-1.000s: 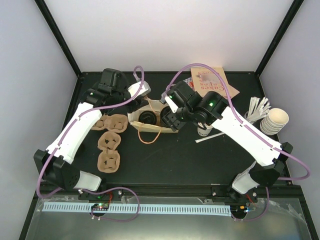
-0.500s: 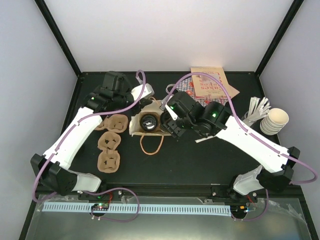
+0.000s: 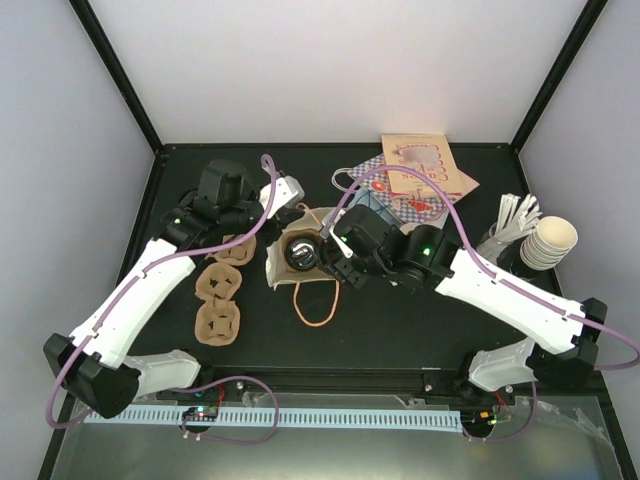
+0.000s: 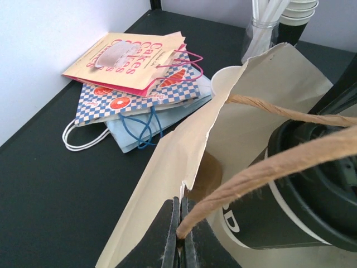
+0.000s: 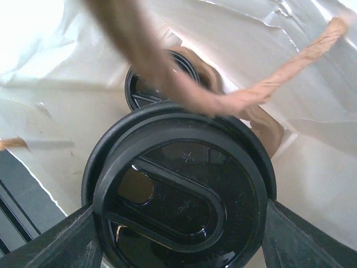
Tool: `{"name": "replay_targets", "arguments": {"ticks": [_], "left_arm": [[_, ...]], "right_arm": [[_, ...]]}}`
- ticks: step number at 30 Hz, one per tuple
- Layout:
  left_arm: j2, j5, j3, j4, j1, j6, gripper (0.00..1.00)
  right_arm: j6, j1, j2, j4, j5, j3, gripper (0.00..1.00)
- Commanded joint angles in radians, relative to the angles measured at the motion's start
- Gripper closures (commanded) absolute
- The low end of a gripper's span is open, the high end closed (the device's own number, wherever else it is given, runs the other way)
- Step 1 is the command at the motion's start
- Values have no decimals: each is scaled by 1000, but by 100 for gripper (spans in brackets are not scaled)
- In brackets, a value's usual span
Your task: Pack the takeout coffee
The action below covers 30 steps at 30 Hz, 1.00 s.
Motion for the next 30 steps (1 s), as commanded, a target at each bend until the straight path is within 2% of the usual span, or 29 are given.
{"name": "replay_targets", "arguments": {"ticks": [1, 19, 30], "left_arm": [[-37, -1, -12, 58, -26, -62, 98], [-54, 4, -34, 49, -58, -105, 98], [-59, 9, -25, 33, -64, -93, 98]], "right_arm": [[37, 12, -63, 74, 29, -49, 32], [31, 76, -184, 264, 125, -243, 32], [-31, 94, -186, 352, 160, -246, 32]]}}
